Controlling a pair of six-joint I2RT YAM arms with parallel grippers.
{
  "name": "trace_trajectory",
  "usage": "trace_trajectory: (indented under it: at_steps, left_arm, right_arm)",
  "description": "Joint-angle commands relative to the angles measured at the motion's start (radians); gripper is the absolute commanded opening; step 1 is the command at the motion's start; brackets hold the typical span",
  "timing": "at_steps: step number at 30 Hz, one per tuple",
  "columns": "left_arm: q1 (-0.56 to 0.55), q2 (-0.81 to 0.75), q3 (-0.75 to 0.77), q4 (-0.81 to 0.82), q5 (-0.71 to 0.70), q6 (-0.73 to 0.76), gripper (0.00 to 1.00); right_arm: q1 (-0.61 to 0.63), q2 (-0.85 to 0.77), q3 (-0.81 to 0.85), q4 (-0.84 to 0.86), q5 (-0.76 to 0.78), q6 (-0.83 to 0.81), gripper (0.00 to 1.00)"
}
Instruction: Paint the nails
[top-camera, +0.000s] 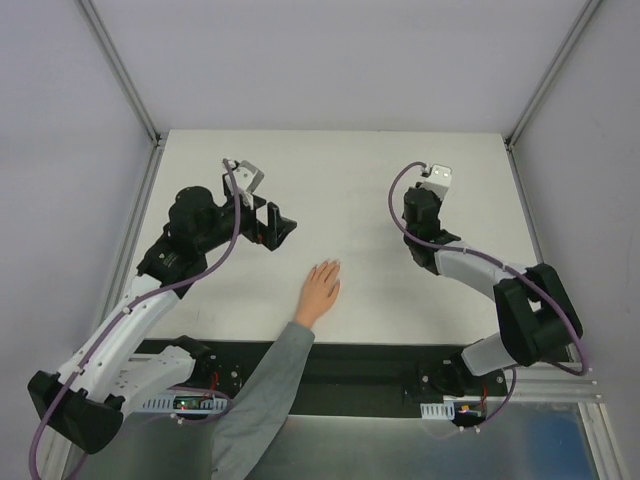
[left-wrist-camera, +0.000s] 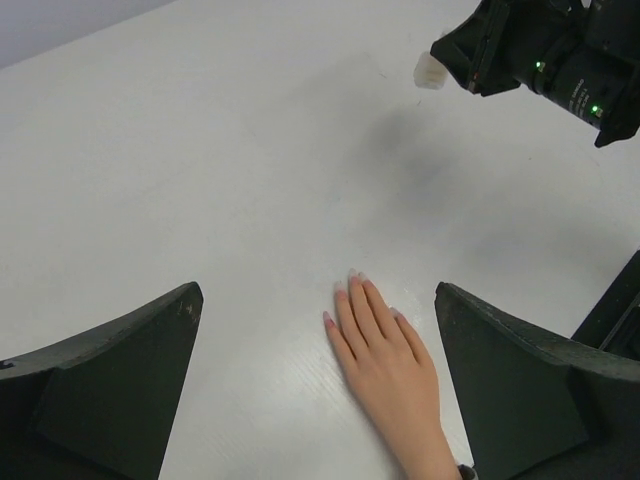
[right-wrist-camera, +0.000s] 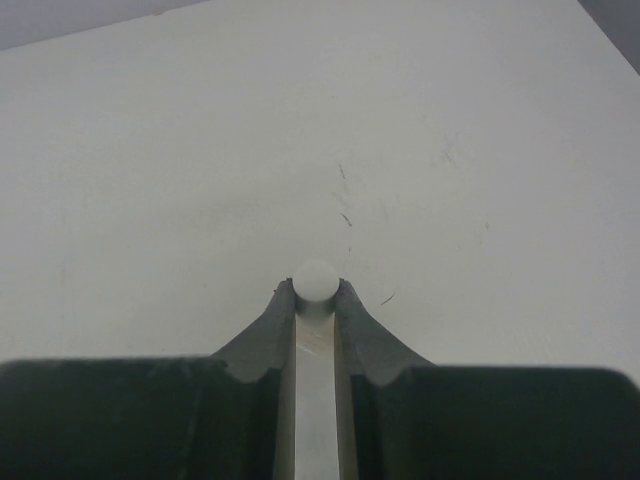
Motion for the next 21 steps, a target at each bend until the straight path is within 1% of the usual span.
trace_trajectory:
  at_steps: [1, 3, 8, 12, 13, 18, 21]
  left_arm:
    - [0.007, 0.061, 0.01, 0.074, 0.0, 0.021, 0.99]
    - [0.007, 0.072, -0.013, 0.093, -0.012, 0.032, 0.99]
    - [0.007, 0.073, -0.044, 0.103, -0.021, 0.032, 0.97]
    - [0.007, 0.059, -0.056, 0.103, -0.032, 0.038, 0.96]
    - [0.007, 0.053, -0.058, 0.103, -0.035, 0.041, 0.96]
    - [0.007, 0.038, -0.076, 0.103, -0.046, 0.046, 0.96]
    - [0.007, 0.026, -0.084, 0.103, -0.056, 0.046, 0.96]
  right_arm:
    - [-0.056, 0.05, 0.001, 0.154, -0.06, 0.054, 0.01]
    - [-0.066, 0.082, 0.012, 0.151, -0.077, 0.041, 0.0]
    - [-0.069, 0.147, 0.093, 0.058, -0.067, 0.031, 0.01]
    - [-0.069, 0.203, 0.157, -0.014, -0.081, 0.066, 0.01]
    - [-0.067, 0.211, 0.176, -0.06, -0.087, 0.071, 0.01]
    - [-0.067, 0.263, 0.237, -0.132, -0.1, 0.087, 0.01]
    - [-0.069, 0.288, 0.256, -0.166, -0.11, 0.085, 0.03]
